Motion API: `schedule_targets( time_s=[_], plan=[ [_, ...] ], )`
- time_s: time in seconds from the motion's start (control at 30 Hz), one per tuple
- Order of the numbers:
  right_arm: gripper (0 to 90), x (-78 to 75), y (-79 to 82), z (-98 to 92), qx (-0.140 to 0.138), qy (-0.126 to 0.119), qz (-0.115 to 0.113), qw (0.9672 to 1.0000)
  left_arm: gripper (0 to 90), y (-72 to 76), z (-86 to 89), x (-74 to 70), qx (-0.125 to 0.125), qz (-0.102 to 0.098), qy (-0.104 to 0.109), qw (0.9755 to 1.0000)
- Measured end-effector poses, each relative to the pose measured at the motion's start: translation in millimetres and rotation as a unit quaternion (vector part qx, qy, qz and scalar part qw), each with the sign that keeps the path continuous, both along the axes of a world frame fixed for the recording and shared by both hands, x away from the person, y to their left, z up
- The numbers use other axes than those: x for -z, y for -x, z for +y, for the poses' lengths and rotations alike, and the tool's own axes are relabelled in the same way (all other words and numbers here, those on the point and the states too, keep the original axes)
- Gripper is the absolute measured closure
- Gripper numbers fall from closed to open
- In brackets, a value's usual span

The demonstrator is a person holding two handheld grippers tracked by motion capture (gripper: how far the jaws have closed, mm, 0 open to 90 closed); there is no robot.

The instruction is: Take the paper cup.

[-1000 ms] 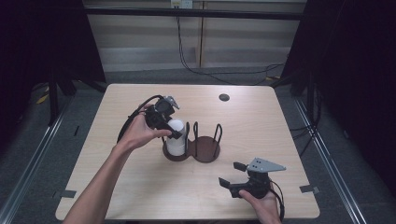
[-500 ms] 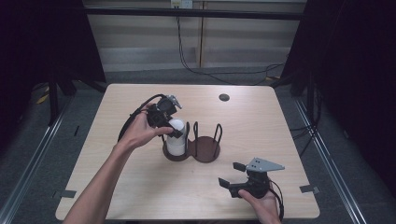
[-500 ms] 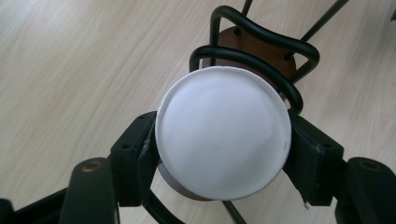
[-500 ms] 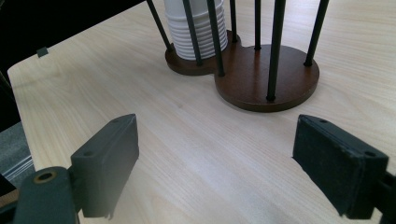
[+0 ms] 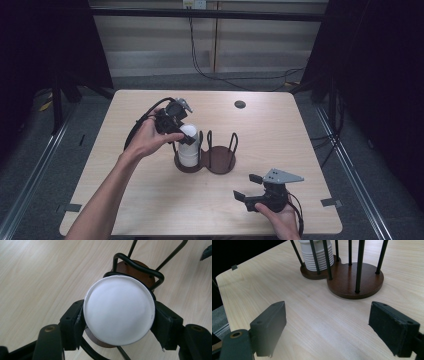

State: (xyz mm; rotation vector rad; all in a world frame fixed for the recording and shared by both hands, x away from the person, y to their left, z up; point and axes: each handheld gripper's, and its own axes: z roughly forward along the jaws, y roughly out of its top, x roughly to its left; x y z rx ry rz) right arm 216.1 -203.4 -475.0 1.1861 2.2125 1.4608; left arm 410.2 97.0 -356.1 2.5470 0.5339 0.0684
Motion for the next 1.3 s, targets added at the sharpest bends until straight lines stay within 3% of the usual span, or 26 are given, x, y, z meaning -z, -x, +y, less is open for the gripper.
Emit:
schedule_targets(
  time_s=[0.13,0.4,0.53,0.7,1.0,1.3],
  plan=[
    [14.0,-0.1,0.0,-0.4,0.001,-0.001,-0.001,1.0,34.5,-1.1,2.8,-2.5,-0.005,0.002,0.014,0.9999],
    [14.0,0.5,-0.6,-0.9,0.004,-0.001,0.005,1.0,34.9,1.1,5.9,-9.1,-0.005,-0.01,0.012,0.9999],
    [14.0,0.4,-0.3,-0.4,0.004,-0.001,0.006,1.0,35.2,1.8,6.9,-12.2,-0.004,-0.007,0.014,0.9999],
    [14.0,0.4,-0.4,-0.4,0.005,-0.001,0.006,1.0,35.3,4.0,8.7,-17.8,-0.007,-0.011,0.028,0.9995],
    [14.1,0.1,-0.4,-0.1,0.003,-0.003,0.004,1.0,35.3,7.0,12.4,-23.8,-0.003,-0.024,0.019,0.9995],
    [14.1,-0.2,0.2,0.1,0.004,-0.001,0.004,1.0,35.4,10.2,18.1,-31.3,-0.009,-0.027,0.044,0.9986]
  ],
)
